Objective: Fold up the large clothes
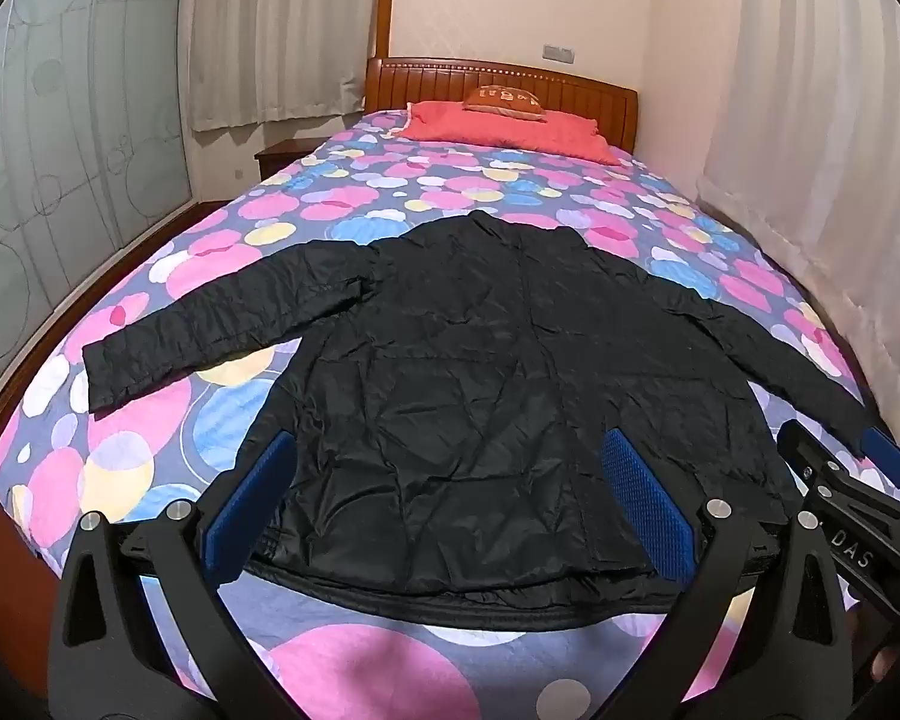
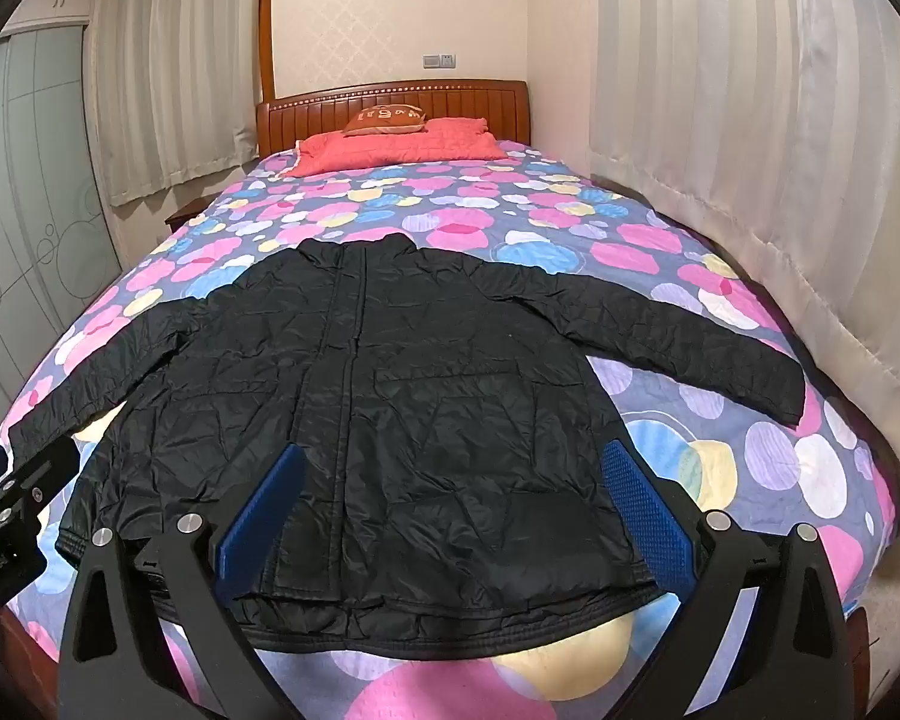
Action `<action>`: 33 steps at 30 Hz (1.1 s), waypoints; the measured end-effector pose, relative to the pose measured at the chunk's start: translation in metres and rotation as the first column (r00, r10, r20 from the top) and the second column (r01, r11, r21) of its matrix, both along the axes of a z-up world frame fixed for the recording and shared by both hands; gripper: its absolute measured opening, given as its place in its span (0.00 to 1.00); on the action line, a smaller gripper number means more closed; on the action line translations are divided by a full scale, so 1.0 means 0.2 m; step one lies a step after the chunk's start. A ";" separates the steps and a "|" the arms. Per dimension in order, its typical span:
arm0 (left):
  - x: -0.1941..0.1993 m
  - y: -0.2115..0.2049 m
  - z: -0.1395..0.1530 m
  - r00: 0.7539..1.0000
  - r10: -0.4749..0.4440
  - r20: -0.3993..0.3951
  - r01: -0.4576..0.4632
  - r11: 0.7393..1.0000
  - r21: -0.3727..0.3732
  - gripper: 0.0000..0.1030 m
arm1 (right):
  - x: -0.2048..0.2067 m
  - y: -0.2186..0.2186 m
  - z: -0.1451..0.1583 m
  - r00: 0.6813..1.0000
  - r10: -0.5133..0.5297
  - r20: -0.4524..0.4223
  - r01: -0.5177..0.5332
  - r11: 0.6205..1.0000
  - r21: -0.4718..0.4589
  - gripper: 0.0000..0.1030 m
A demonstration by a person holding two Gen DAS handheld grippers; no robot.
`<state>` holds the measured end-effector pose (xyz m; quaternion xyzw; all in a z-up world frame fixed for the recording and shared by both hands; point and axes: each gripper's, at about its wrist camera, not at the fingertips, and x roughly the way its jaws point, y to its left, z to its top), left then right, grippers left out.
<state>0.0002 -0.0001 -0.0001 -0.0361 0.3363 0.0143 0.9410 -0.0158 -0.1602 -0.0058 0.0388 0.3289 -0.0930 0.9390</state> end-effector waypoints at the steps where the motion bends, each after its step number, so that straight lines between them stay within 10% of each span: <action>1: 0.00 0.00 0.00 1.000 -0.001 0.004 0.001 1.000 0.000 0.98 | 0.00 0.00 0.00 1.000 0.001 0.000 -0.001 1.000 0.002 0.96; 33: 0.00 0.00 0.00 1.000 0.000 0.001 0.000 1.000 0.005 0.98 | -0.01 0.01 0.00 1.000 0.002 -0.003 -0.002 1.000 0.006 0.96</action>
